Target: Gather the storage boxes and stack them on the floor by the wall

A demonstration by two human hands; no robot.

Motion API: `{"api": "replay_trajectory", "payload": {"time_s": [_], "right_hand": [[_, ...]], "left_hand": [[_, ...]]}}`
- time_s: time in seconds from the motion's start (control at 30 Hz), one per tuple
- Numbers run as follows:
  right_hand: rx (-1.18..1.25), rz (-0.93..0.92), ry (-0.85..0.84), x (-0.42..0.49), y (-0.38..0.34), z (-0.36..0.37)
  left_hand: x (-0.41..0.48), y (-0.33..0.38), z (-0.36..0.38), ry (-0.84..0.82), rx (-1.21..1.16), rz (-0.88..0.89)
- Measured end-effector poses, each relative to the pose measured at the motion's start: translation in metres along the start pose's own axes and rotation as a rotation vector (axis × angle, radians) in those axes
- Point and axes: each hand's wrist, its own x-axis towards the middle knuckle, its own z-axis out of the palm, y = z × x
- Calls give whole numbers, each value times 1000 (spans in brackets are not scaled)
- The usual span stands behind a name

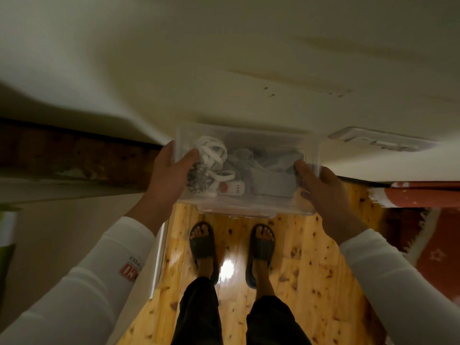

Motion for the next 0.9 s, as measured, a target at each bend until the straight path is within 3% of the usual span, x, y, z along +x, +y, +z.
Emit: {"api": "replay_trajectory", "payload": {"time_s": [0.67, 0.9], "right_hand": [[11, -16, -71, -10, 2, -4], [45, -36, -96, -13, 5, -11]], "left_hand": [[0, -15, -8, 91, 317, 76], [-10, -19, -12, 199, 599, 296]]}}
